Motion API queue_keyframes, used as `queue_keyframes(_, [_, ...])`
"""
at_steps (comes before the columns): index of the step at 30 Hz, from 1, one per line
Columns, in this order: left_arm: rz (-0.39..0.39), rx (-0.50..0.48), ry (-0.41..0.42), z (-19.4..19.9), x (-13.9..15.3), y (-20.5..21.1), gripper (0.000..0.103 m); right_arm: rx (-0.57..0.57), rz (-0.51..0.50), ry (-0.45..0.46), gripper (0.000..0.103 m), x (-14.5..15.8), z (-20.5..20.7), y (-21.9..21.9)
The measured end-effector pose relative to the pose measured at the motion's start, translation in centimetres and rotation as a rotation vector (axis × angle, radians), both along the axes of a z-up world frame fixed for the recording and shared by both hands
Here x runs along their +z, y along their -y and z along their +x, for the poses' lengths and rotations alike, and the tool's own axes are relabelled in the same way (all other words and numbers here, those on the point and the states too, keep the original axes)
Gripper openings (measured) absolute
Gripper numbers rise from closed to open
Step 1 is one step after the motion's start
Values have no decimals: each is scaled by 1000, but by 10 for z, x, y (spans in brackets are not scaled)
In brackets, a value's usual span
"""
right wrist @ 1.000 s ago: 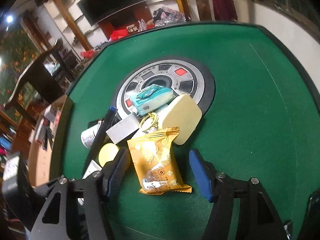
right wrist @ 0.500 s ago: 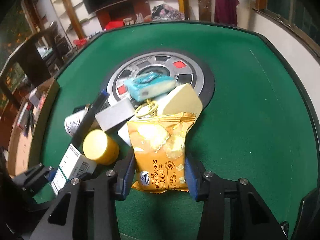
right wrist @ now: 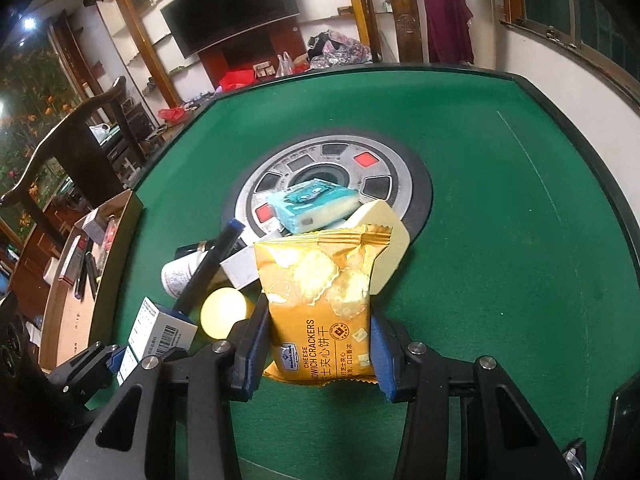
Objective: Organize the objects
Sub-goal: 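Grasp the white medicine box with the left gripper while the right grasps the yellow cracker packet, then carry the white box and cracker packet to the tray and release them inside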
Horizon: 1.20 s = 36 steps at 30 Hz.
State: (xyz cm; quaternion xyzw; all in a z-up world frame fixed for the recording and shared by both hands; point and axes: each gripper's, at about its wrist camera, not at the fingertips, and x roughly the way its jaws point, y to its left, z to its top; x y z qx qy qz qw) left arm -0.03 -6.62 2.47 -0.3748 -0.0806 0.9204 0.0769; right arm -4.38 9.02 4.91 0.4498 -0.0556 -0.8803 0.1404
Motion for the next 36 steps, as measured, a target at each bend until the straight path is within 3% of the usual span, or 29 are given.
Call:
queue_keyframes(9, [13, 24, -30, 12, 13, 8, 33, 43, -10, -23, 49, 4, 12, 21])
queue_keyframes(19, [50, 74, -101, 43, 47, 42, 34, 84, -50, -30, 49, 6, 33, 50])
queue_keyframes(28, [70, 170, -138, 71, 64, 92, 34, 164, -65, -54, 49, 22, 44, 101])
queue_keyframes(36, [91, 302, -139, 96, 67, 155, 34, 300, -65, -50, 49, 39, 52, 165])
